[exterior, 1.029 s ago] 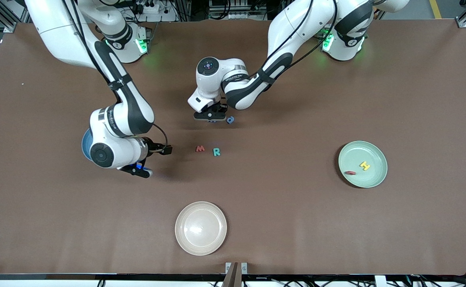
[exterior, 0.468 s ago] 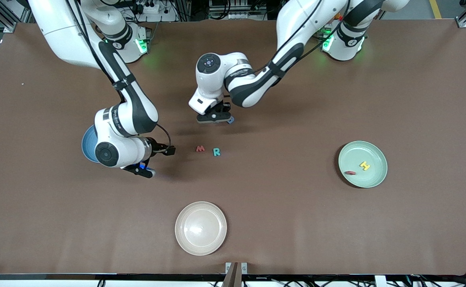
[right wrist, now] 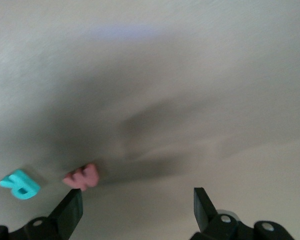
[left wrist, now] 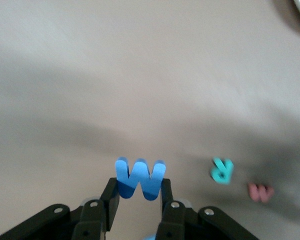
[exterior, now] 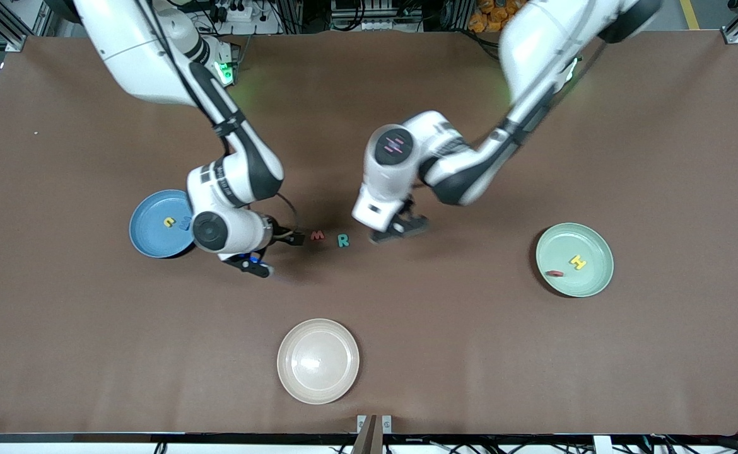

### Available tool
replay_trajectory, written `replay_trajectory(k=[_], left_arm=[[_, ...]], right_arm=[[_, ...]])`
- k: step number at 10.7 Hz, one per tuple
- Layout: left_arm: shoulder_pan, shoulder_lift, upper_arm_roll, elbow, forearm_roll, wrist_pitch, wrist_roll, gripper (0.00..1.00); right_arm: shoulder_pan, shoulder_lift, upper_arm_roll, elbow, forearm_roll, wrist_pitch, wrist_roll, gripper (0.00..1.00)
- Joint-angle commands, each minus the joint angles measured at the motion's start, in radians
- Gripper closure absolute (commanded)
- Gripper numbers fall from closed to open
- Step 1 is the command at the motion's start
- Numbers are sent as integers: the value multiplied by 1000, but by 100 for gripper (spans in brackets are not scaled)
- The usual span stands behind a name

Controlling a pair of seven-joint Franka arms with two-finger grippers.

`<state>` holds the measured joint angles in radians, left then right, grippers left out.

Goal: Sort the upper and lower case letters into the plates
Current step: 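Carry the m to the green plate while the right gripper grasps the M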

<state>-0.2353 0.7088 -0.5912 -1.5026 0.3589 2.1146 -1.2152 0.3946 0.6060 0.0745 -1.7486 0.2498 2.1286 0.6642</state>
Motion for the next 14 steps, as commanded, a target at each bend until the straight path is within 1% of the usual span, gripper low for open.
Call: replay_trajectory(k=[1, 2, 3, 4, 6, 7, 8, 10, 11, 13, 14], left_arm=[[149, -32, -50, -44, -26, -54, 144, 100], [210, -32, -50, -44, -26, -80, 223, 100], [271, -32, -50, -47, -26, -103, 288, 100], [324, -32, -50, -51, -26, -131, 349, 100], [399, -32, -50, -70, -24, -150, 454, 100], [418, -31, -48, -80, -18, -150, 468, 100], [439, -31, -48, -84, -15, -150, 495, 100], [497, -26, -47, -88, -14, -153, 577, 100], [510, -28, -45, -88, -12, -153, 582, 100], [553, -22, -42, -88, 11, -153, 618, 100], [557, -19, -41, -93, 29, -154, 646, 100]], right_arm=[[70, 11, -8, 4, -6, 62, 73, 2], [73, 24, -8, 6, -7, 83, 75, 2], [76, 26, -8, 8, -9, 93, 75, 5], [84, 34, -10, 6, -20, 109, 72, 6], [95, 41, -10, 8, -62, 120, 78, 6], [108, 41, -12, 6, -90, 125, 78, 7], [125, 41, -12, 3, -133, 164, 78, 8], [132, 52, -13, -3, -139, 201, 78, 9], [138, 57, -13, -5, -139, 220, 78, 10], [139, 63, -13, -8, -141, 228, 78, 14], [139, 69, -13, -8, -141, 231, 78, 16]])
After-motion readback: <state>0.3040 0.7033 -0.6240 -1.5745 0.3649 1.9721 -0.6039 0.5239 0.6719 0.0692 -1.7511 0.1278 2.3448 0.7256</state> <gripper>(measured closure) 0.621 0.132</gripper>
